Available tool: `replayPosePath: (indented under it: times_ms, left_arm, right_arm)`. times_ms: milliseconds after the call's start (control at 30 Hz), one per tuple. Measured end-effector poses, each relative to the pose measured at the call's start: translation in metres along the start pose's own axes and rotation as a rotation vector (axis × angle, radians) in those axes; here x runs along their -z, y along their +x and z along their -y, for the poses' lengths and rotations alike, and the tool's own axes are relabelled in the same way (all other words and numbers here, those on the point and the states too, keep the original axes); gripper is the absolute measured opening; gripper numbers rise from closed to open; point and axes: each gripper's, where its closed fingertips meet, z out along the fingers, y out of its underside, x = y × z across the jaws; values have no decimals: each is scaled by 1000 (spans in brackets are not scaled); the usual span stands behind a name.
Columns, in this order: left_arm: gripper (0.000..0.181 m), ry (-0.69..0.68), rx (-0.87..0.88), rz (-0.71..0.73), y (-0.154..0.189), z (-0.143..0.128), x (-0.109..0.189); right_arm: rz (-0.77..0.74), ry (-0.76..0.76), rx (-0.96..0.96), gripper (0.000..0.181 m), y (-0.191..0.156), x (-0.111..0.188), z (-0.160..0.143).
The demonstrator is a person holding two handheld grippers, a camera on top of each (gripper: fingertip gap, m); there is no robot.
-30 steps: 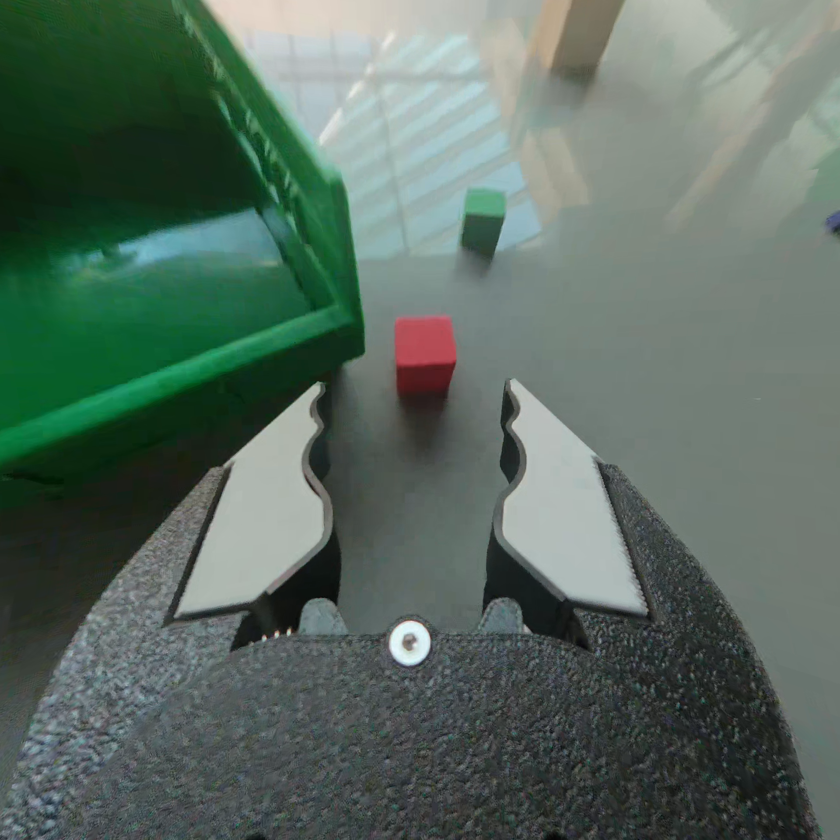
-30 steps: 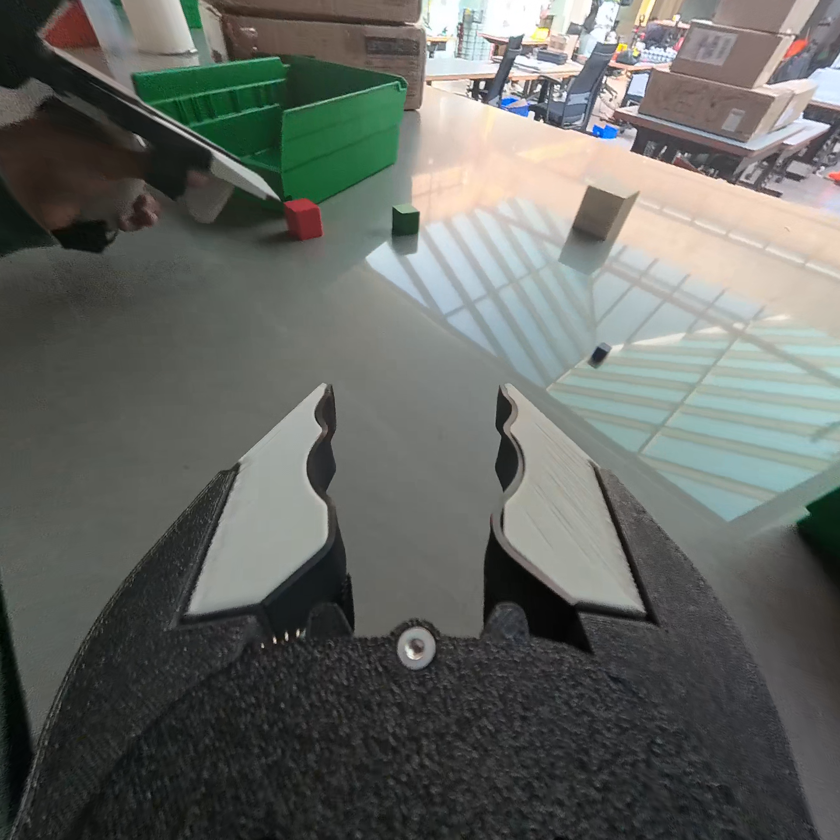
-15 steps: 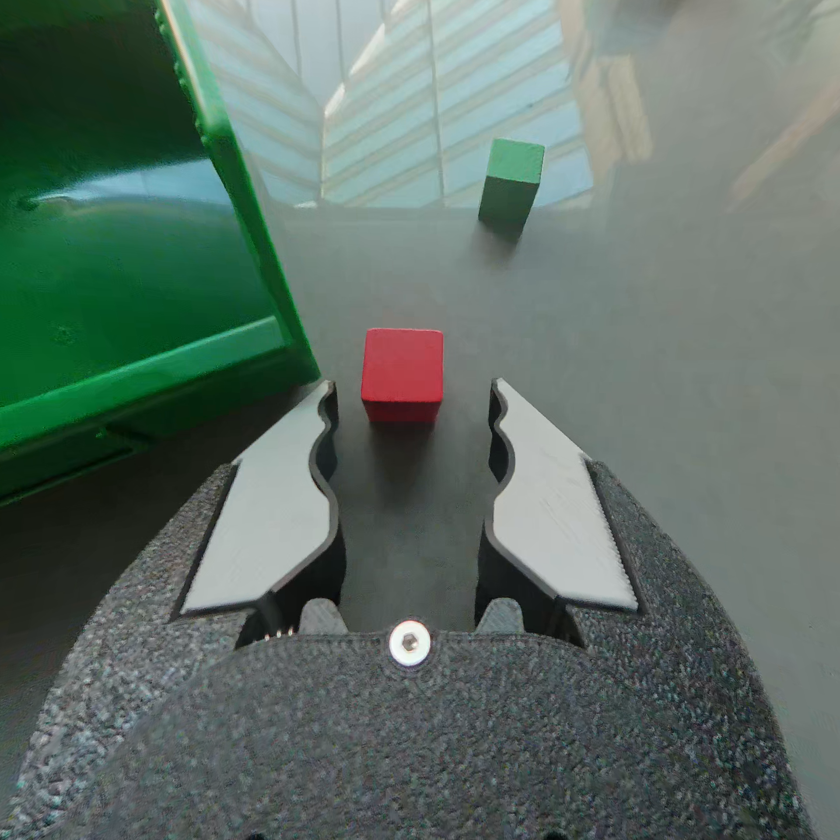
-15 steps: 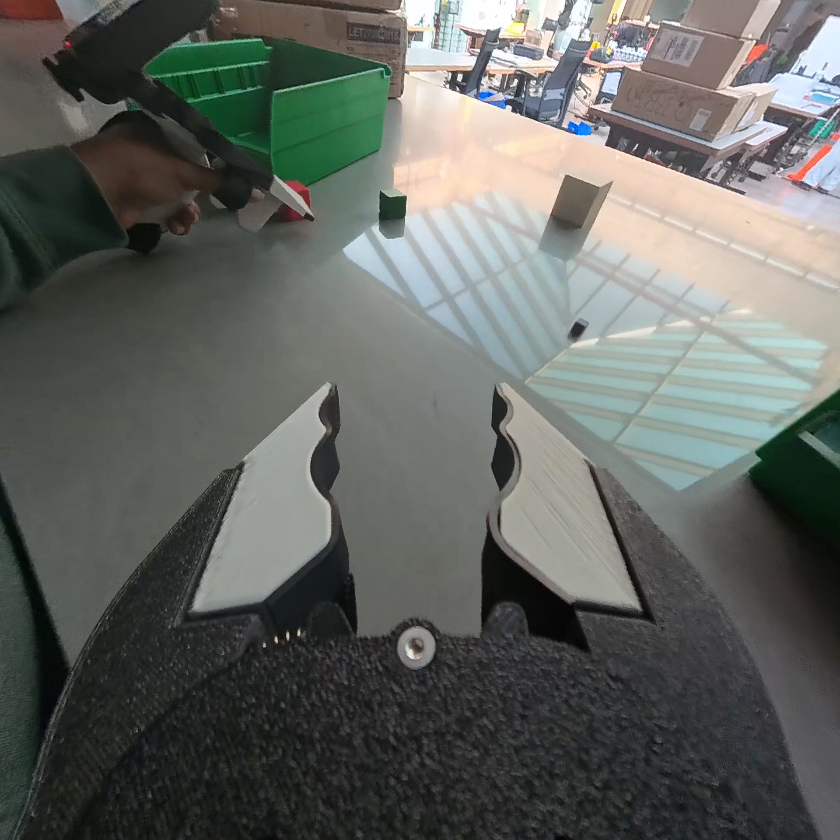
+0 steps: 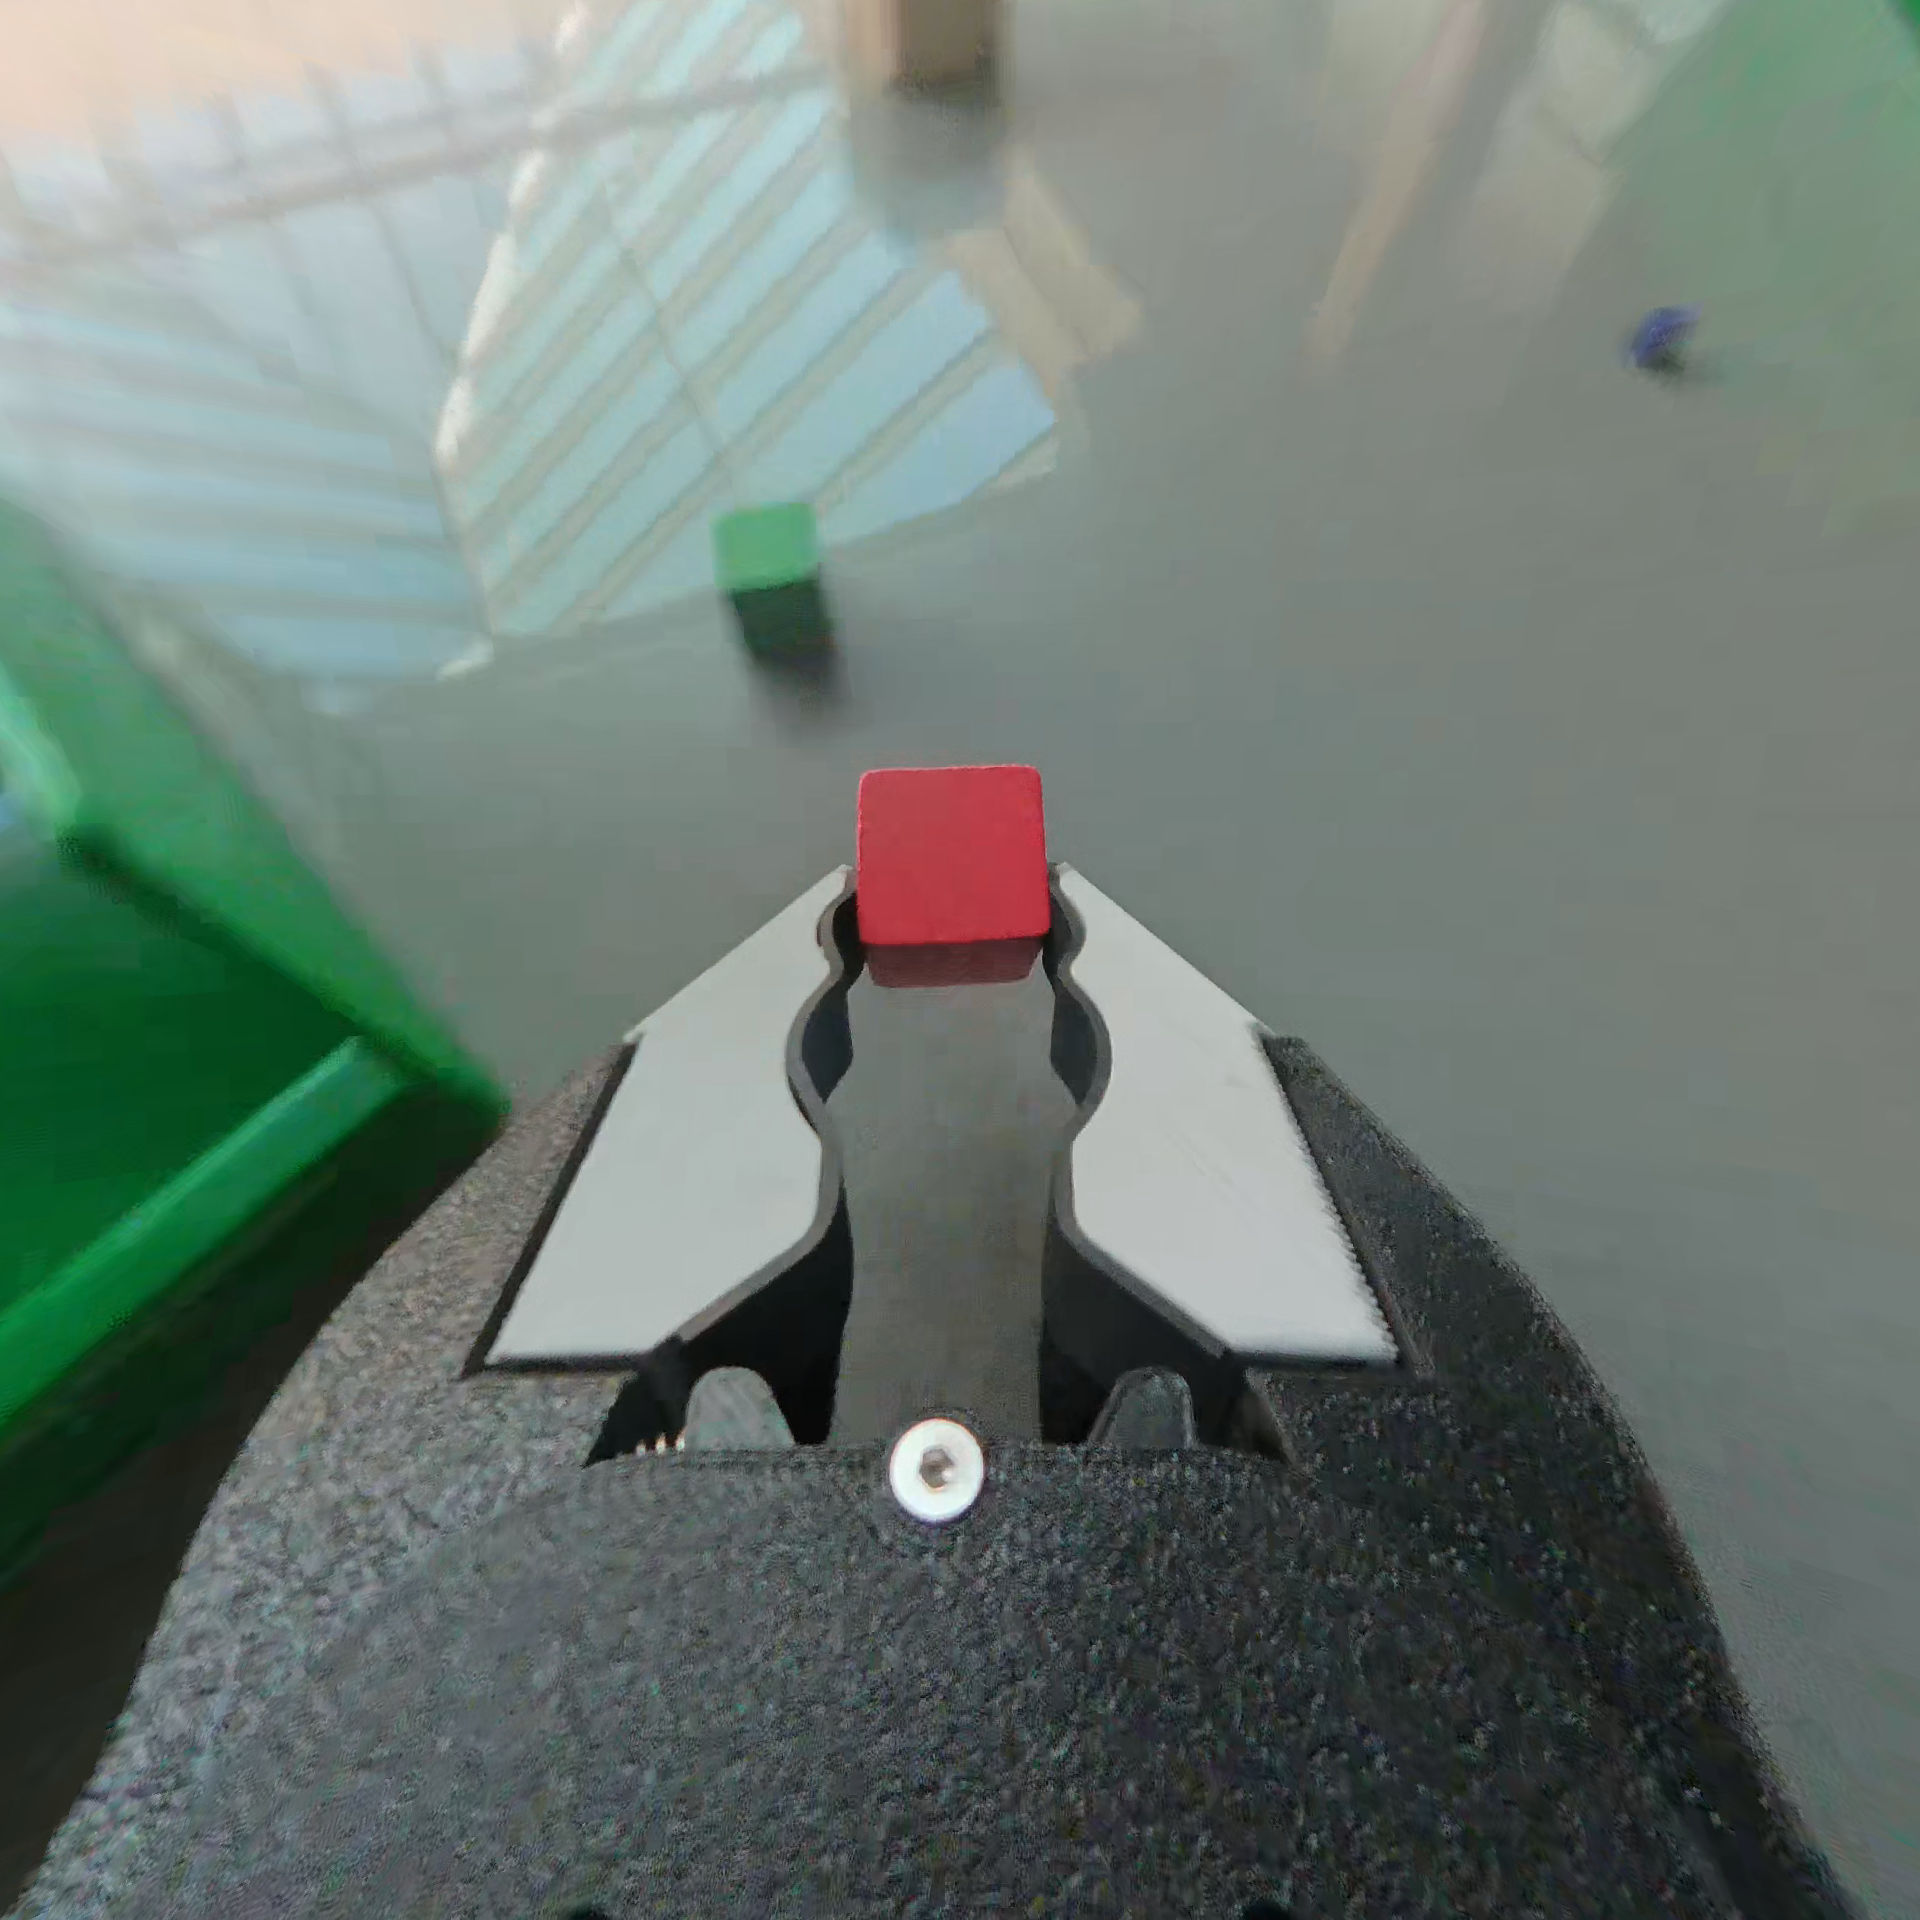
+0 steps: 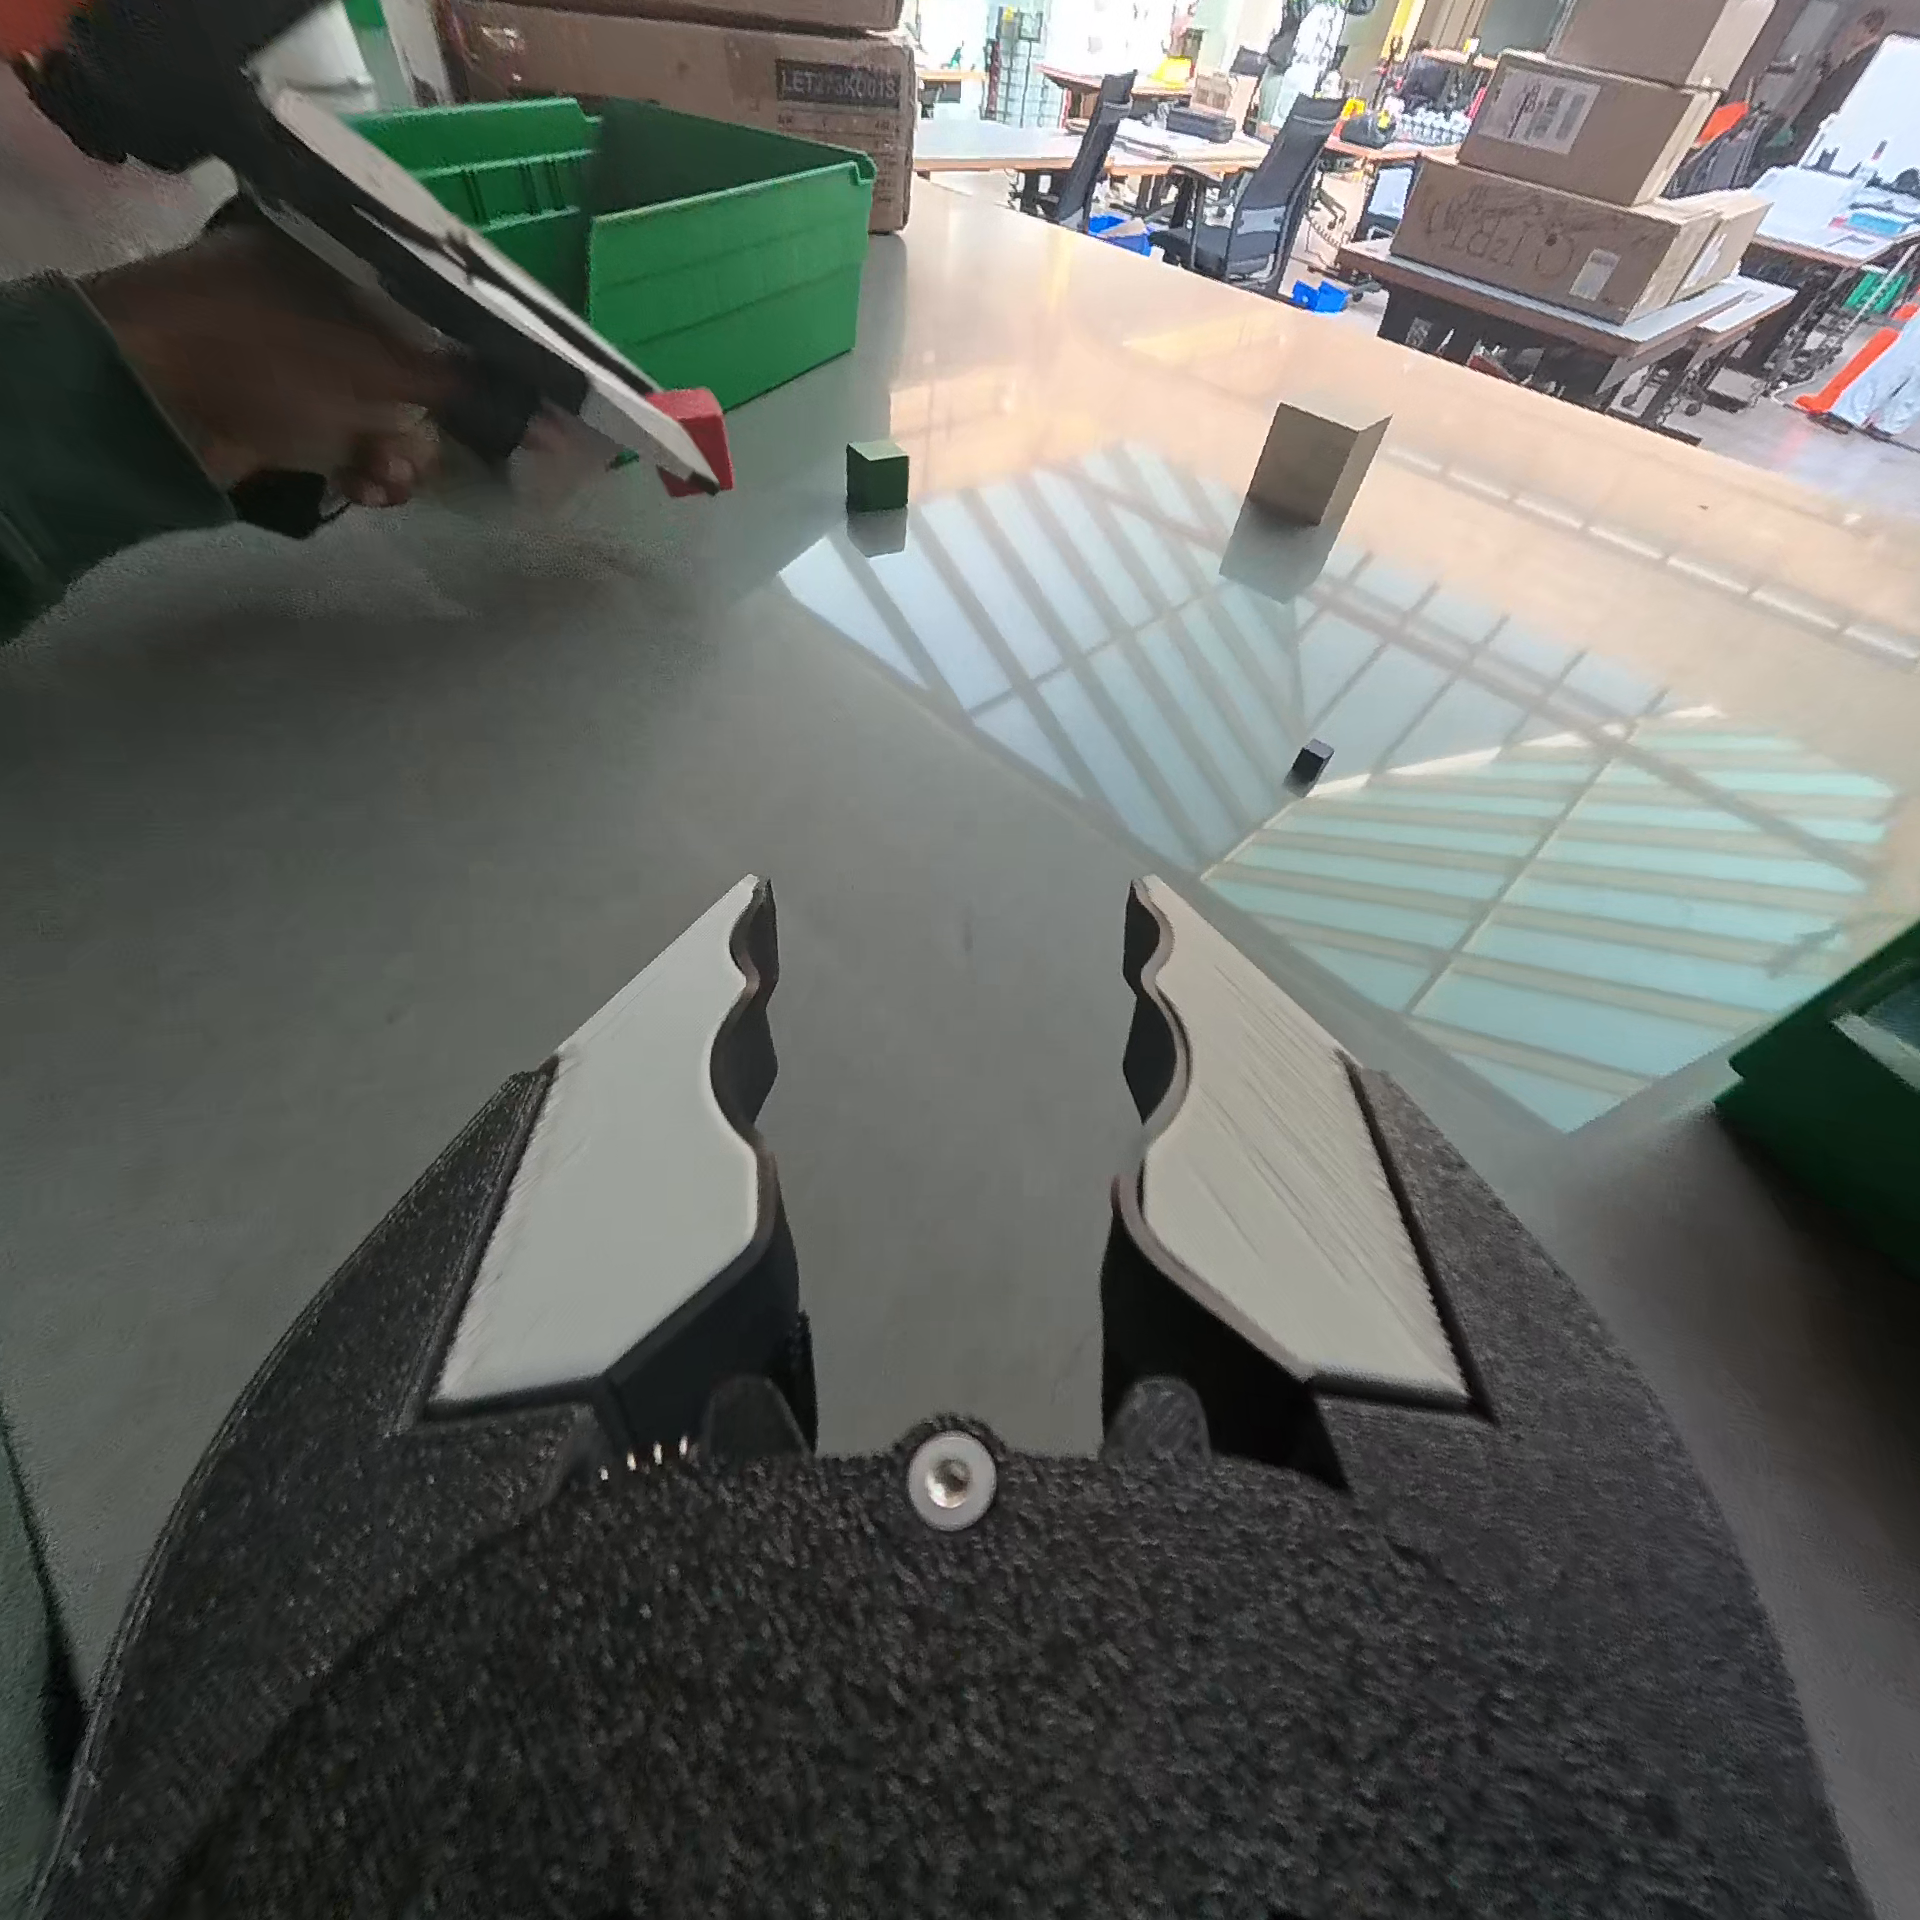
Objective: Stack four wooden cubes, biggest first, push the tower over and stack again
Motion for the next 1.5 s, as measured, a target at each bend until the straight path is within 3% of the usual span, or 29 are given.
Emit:
replayPosePath:
  times_ms: [167, 300, 400, 533, 633, 700, 833, 1033, 1233, 1367, 1500]
  left_arm:
    - [33, 109, -319, -265, 64, 44, 17]
    - [33, 166, -477, -591, 124, 55, 33]
    - [33, 102, -560, -749, 153, 39, 29]
    - [33, -117, -703, -834, 160, -14, 8]
    - [33, -242, -764, -819, 147, -43, -2]
    - [33, -269, -767, -813, 142, -46, -1]
    - [44, -386, -828, -693, 127, -45, 0]
    - [45, -538, -908, -539, 129, -40, 3]
    - [33, -670, -978, -490, 131, -44, -4]
    - [33, -657, -1048, -482, 124, -19, -11]
    - [33, -609, -1091, -494, 102, 43, -23]
  right_arm:
    - [6, -7, 5, 67, 0, -5, -1]
    - [1, -13, -1, 66, 0, -4, -5]
    - [-6, -25, -6, 66, -1, -2, -12]
    - [-25, -47, -1, 66, 2, 4, -18]
    - [-41, -50, -11, 66, 6, 9, -22]
    - [-51, -53, -23, 66, 8, 10, -24]
    - [-58, -58, -32, 66, 11, 8, -27]
    - [-55, -57, -24, 66, 10, 3, -25]
    - [-61, -64, -33, 66, 11, 7, -32]
    - [-70, -59, -53, 66, 15, 13, -35]
    - [-67, -55, -57, 66, 19, 14, -34]
